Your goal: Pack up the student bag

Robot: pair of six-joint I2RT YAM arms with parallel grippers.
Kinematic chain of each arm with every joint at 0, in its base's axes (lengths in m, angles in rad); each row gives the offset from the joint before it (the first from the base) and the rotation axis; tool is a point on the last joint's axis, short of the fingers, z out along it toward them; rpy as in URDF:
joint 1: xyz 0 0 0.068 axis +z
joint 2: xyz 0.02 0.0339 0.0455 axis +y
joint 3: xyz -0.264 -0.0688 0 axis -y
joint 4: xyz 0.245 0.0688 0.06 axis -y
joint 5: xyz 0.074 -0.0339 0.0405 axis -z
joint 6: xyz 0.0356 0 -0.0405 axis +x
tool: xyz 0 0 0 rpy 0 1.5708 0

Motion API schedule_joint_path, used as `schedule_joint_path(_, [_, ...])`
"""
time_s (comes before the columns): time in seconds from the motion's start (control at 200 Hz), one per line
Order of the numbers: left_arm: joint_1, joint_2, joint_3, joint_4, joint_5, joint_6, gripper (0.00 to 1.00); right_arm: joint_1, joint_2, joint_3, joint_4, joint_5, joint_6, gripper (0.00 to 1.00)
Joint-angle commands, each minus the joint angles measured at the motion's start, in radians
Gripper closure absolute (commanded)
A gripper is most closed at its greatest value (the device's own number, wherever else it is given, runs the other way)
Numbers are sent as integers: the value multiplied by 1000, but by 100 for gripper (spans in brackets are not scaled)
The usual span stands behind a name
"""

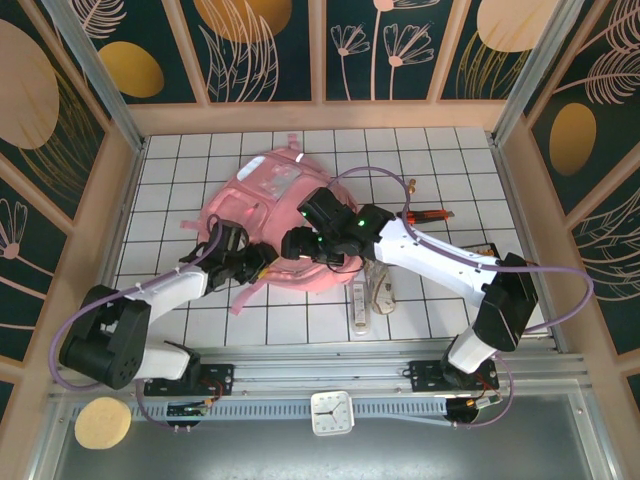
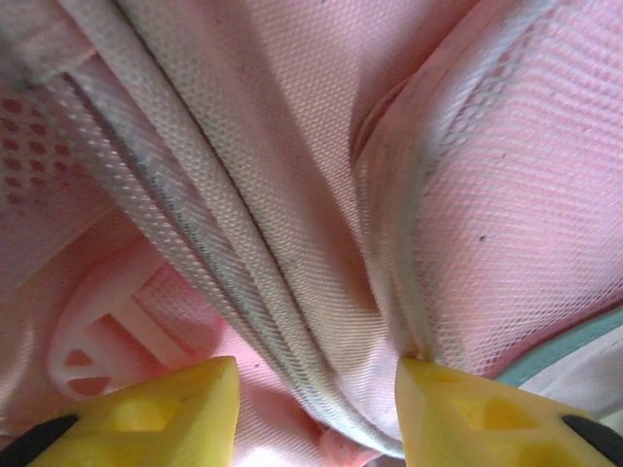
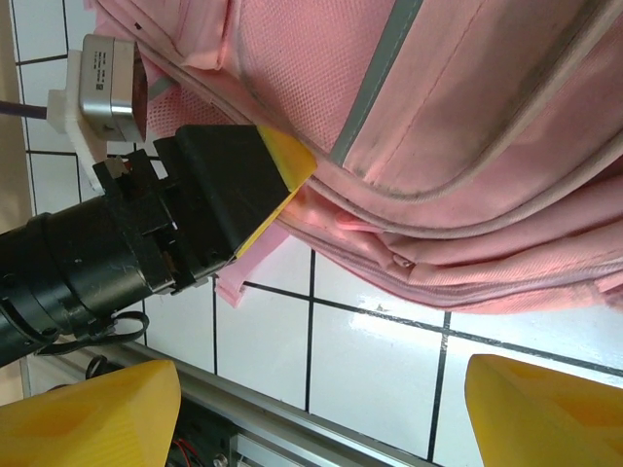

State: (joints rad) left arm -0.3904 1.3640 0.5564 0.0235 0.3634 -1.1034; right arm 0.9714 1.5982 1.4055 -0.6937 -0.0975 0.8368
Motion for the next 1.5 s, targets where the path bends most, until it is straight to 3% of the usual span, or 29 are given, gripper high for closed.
schedule_joint_path(0.0, [10, -25, -29, -5, -16, 35, 51, 4, 0, 27, -36, 31, 9, 22])
schedule_joint_path(0.115, [10, -106, -113, -30, -29, 27, 54, 4, -3, 11, -25, 31, 15, 22])
schedule_joint_path(0.26, [9, -113, -221, 93, -22, -64, 63, 7, -2, -6, 1, 18, 26, 22])
schedule_joint_path(0.32, [10, -90, -212, 124, -27, -63, 59, 10, 0, -3, 3, 18, 24, 22])
schedule_joint_path(0.455, [10, -28, -89, 71, -27, 5, 36, 13, 0, 4, -6, 21, 18, 22])
schedule_joint_path(0.595, [10, -54, 22, -46, -37, 70, 35, 13, -10, 0, -10, 32, 12, 22])
schedule_joint_path(0.776, [10, -133, 41, -147, -19, 68, 34, 8, -25, -36, 2, 36, 34, 22])
schedule_joint_path(0.951, [10, -186, 47, -240, -31, 112, 33, -99, -65, -129, -20, 22, 71, 22])
schedule_joint_path(1.146, [10, -183, 95, -312, -94, 226, 32, -249, -7, -134, 35, -8, -70, 23])
schedule_joint_path(1.316, [9, -147, 142, -353, -159, 363, 32, -298, 110, -80, 74, -35, -147, 25])
schedule_joint_path(1.496, [10, -143, 133, -333, -149, 369, 31, -300, 214, -11, 140, -78, -165, 31])
